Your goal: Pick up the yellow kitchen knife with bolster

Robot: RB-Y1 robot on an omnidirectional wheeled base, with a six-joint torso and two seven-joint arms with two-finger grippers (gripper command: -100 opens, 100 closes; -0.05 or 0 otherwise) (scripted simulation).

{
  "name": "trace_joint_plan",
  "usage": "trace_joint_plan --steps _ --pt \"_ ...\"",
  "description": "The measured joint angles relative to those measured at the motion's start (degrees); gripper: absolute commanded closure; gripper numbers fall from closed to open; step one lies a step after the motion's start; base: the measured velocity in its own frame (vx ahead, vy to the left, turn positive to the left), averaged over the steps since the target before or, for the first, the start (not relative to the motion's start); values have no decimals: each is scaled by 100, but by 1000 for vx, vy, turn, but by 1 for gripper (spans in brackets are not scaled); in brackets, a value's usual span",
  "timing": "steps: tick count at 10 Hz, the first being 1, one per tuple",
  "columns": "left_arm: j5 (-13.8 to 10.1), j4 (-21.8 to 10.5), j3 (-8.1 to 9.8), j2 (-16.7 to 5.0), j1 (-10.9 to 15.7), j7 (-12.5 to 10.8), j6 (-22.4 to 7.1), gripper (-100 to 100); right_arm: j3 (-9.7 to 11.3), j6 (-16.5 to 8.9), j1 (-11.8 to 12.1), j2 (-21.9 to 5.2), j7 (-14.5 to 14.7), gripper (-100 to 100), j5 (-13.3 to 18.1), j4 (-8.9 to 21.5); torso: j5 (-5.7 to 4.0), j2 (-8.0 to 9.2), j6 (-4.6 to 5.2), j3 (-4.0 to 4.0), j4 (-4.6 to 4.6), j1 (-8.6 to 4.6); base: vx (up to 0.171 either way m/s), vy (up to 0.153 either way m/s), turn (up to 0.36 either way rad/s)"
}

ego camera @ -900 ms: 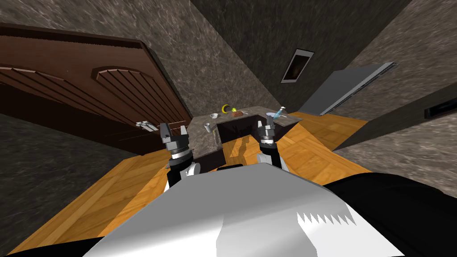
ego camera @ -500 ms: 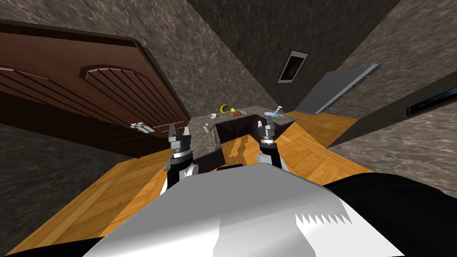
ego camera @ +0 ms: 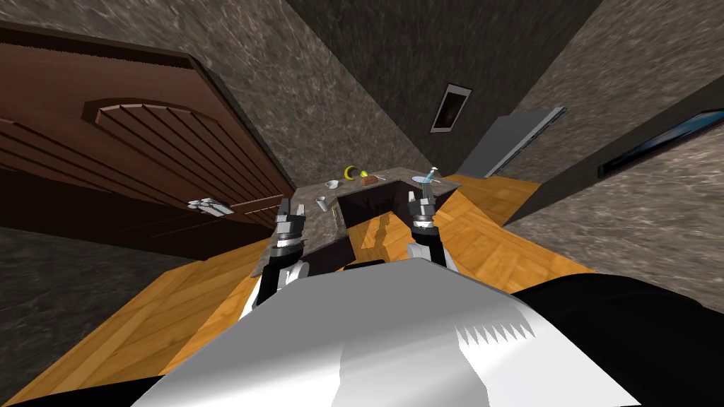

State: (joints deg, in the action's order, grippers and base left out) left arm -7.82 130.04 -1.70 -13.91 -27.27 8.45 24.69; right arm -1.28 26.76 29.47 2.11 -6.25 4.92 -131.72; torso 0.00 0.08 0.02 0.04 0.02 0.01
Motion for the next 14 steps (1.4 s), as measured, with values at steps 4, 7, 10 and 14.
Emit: trace_joint_plan --steps 4,7,10,14 --pt "-321 -192 130 -571 102 40 -408 -100 0 0 0 0 0 0 0 0 0 -4 -1 -2 -1 -1 -14 -6 -108" --pt "-635 -365 233 -1043 174 93 -799 -100 0 0 0 0 0 0 0 0 0 -3 -1 -1 0 -1 -15 -6 -85" --pt "-976 -601 372 -1553 267 101 -1127 -100 0 0 0 0 0 0 0 0 0 -3 -1 -2 -1 -1 -15 -7 -134" --pt "-1369 -833 464 -2210 337 155 -1665 -100 -1 0 1 0 0 0 0 0 0 -4 -5 -2 0 -1 -15 -8 -143"
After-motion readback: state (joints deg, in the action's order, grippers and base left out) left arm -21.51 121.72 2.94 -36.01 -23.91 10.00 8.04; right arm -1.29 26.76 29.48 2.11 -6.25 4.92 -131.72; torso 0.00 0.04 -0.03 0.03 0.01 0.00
